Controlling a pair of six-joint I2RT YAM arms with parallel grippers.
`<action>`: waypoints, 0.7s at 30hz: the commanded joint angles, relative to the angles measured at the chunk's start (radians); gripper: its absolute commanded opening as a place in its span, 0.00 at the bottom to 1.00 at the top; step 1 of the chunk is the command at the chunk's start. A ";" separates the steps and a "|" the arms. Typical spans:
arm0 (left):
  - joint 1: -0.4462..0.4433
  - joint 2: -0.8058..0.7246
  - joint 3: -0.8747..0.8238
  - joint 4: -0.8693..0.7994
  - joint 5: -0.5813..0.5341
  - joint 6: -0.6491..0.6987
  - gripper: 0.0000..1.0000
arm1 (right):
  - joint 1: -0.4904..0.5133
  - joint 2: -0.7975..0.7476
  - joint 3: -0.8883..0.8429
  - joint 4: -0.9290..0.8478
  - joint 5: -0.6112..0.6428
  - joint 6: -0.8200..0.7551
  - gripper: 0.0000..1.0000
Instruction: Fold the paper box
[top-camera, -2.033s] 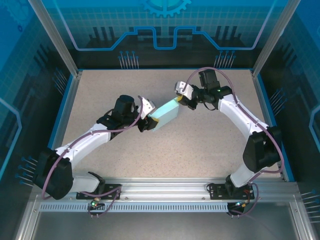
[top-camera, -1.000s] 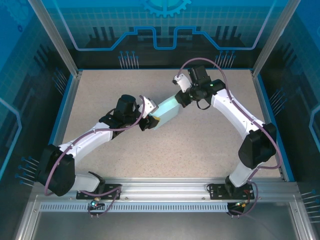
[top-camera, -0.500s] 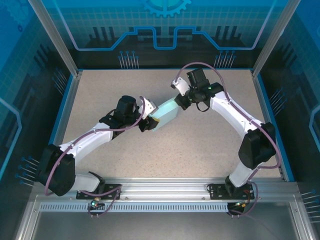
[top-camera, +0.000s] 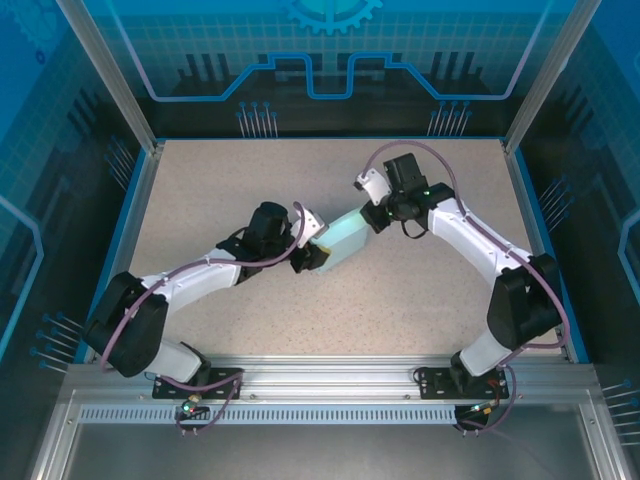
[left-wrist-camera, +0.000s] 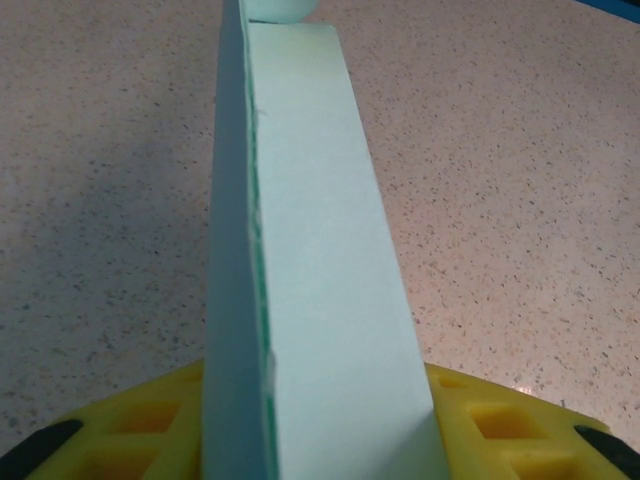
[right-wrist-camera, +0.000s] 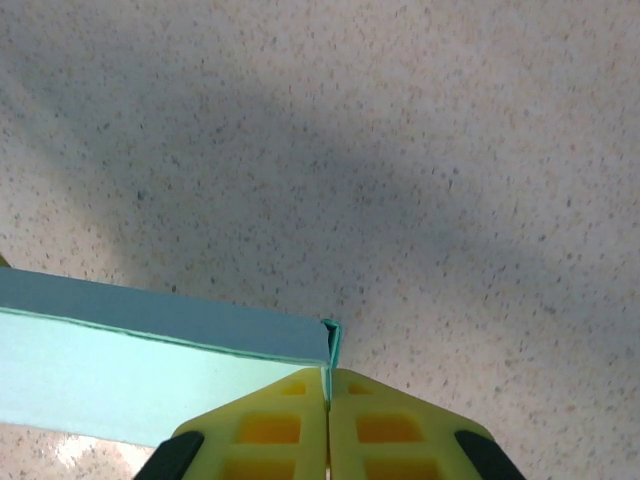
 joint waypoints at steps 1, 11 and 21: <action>-0.006 0.027 -0.026 0.086 -0.042 -0.046 0.29 | -0.003 -0.043 -0.067 0.028 -0.002 0.031 0.08; -0.053 0.103 -0.092 0.218 -0.056 -0.064 0.29 | 0.006 -0.124 -0.218 0.116 0.035 0.082 0.08; -0.053 0.132 -0.121 0.257 -0.075 -0.040 0.30 | 0.006 -0.161 -0.294 0.165 0.055 0.085 0.09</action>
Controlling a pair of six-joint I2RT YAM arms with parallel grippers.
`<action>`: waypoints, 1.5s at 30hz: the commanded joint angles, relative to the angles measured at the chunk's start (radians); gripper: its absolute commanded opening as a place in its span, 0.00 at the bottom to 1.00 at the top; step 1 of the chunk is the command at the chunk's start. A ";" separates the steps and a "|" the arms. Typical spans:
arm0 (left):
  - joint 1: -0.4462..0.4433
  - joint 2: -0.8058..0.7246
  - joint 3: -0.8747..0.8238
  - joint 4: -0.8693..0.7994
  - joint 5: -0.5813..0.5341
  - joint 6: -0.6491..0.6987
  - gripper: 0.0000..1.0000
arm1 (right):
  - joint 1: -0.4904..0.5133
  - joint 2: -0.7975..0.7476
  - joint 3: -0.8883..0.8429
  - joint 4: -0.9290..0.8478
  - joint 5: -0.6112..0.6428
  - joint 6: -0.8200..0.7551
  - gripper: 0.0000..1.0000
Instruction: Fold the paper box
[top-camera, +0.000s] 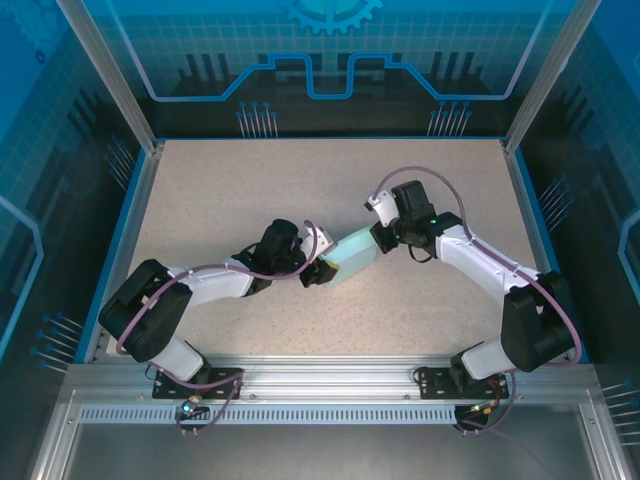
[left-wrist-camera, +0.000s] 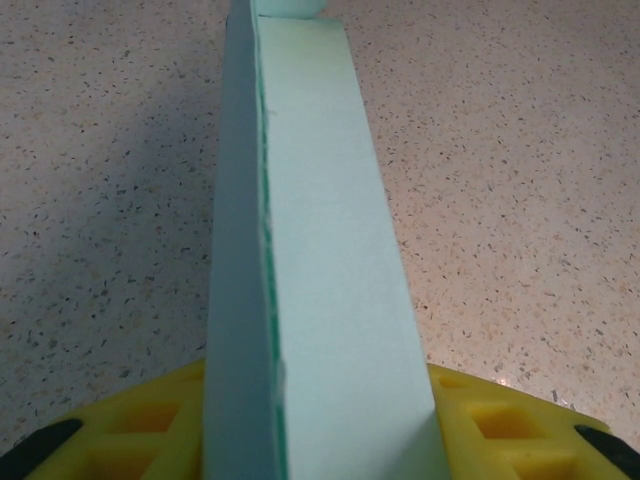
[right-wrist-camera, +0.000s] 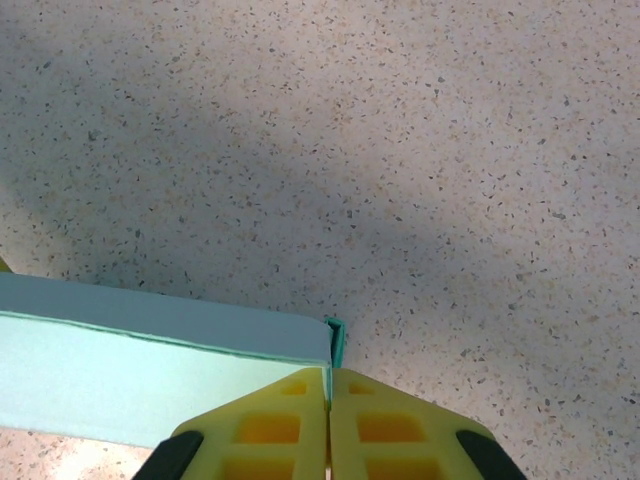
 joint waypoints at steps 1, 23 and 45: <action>0.012 0.032 -0.020 0.031 -0.073 -0.015 0.30 | 0.007 -0.033 -0.025 0.000 -0.011 0.016 0.09; 0.013 0.054 -0.034 0.056 -0.116 -0.007 0.32 | 0.012 -0.068 -0.070 0.026 -0.009 0.120 0.09; 0.012 0.061 -0.029 0.049 -0.120 0.001 0.32 | 0.043 -0.002 -0.033 -0.042 0.095 0.073 0.09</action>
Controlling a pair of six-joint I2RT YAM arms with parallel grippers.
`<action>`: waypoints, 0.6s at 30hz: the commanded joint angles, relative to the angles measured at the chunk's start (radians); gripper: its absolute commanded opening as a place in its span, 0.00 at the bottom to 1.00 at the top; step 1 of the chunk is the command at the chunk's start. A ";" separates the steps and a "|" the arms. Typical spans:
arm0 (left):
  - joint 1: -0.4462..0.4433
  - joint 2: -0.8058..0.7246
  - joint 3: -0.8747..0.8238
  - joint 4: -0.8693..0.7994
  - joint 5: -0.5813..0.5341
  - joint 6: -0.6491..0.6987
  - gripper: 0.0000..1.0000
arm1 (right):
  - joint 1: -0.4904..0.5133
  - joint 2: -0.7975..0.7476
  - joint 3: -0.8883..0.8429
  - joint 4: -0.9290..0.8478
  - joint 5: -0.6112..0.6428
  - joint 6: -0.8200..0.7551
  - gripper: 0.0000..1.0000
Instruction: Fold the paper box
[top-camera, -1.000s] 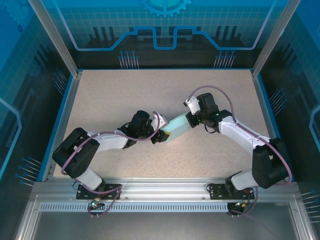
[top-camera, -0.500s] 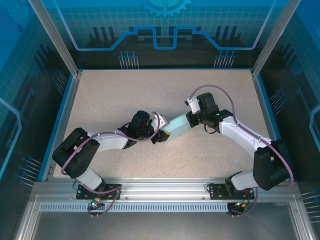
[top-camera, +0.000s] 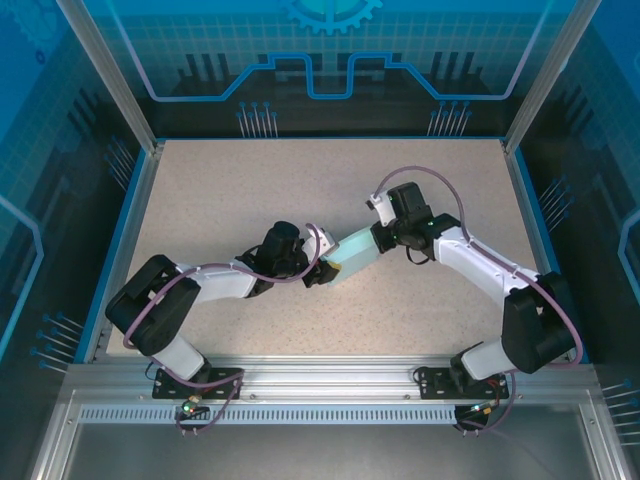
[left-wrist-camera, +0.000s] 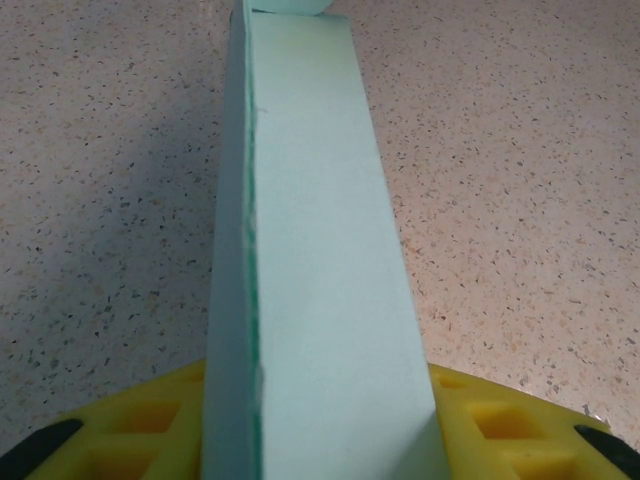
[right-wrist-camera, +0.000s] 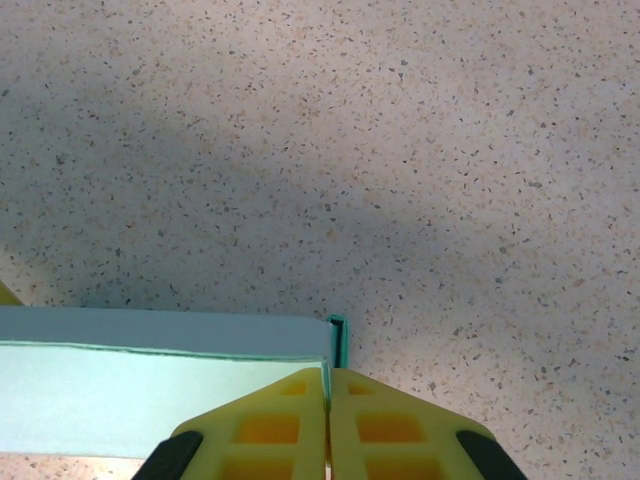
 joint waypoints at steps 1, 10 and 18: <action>0.017 0.018 -0.014 -0.037 -0.108 -0.012 0.32 | 0.013 -0.004 -0.036 -0.037 0.014 -0.053 0.09; 0.016 0.014 -0.016 -0.040 -0.110 -0.014 0.32 | -0.004 -0.026 -0.062 -0.031 0.029 -0.103 0.09; 0.016 0.014 -0.014 -0.044 -0.111 -0.015 0.32 | -0.007 -0.026 -0.104 -0.008 0.024 -0.049 0.09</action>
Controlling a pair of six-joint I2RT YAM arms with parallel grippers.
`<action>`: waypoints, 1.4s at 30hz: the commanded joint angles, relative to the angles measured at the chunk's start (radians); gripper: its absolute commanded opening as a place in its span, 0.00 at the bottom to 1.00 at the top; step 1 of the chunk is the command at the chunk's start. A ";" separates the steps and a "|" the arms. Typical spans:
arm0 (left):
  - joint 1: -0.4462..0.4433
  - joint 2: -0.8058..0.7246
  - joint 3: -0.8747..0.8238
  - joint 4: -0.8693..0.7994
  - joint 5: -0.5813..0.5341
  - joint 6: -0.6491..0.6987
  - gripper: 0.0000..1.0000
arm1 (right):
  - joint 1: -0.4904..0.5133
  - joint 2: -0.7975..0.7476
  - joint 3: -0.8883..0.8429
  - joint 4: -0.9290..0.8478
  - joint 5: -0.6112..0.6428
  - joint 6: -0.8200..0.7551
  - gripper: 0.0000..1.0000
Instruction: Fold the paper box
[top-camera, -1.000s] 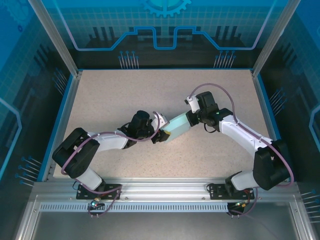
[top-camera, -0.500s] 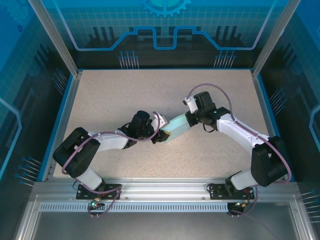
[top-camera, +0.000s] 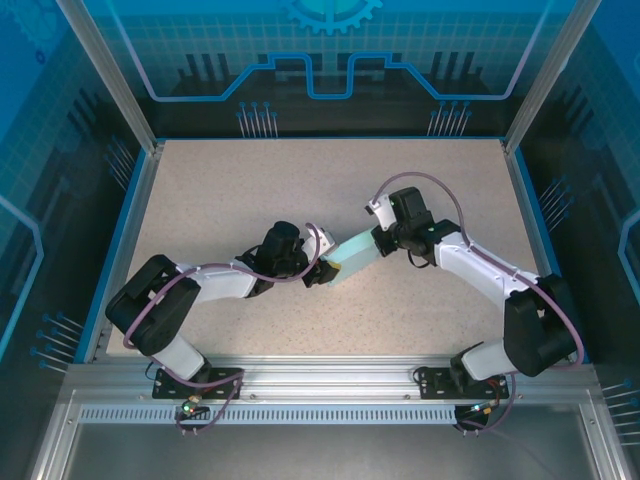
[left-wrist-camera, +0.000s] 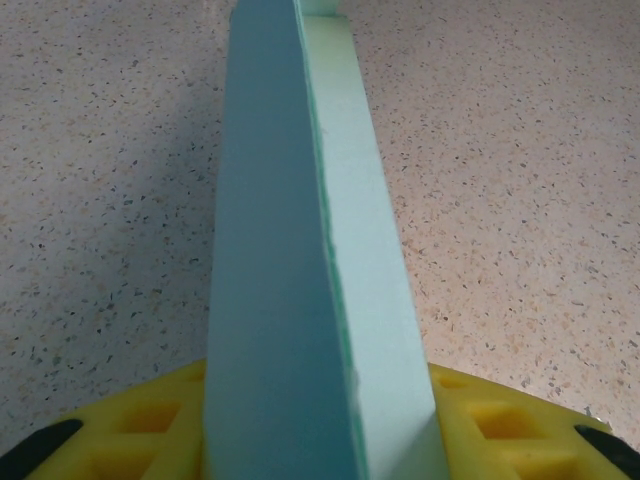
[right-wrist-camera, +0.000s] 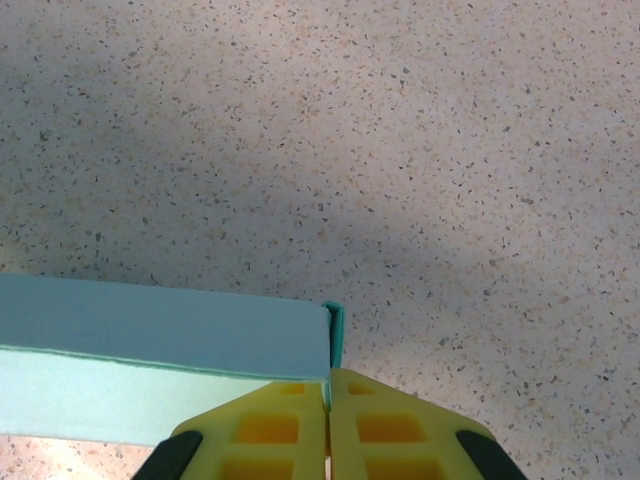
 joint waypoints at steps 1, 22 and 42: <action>0.017 0.014 -0.014 -0.044 -0.105 -0.010 0.32 | -0.007 -0.009 -0.048 -0.069 0.011 0.031 0.09; 0.017 0.003 -0.012 -0.052 -0.095 -0.014 0.32 | -0.036 -0.077 -0.055 -0.037 -0.090 0.062 0.17; 0.017 -0.002 -0.008 -0.060 -0.090 -0.017 0.32 | -0.075 0.061 0.080 -0.061 -0.185 -0.040 0.37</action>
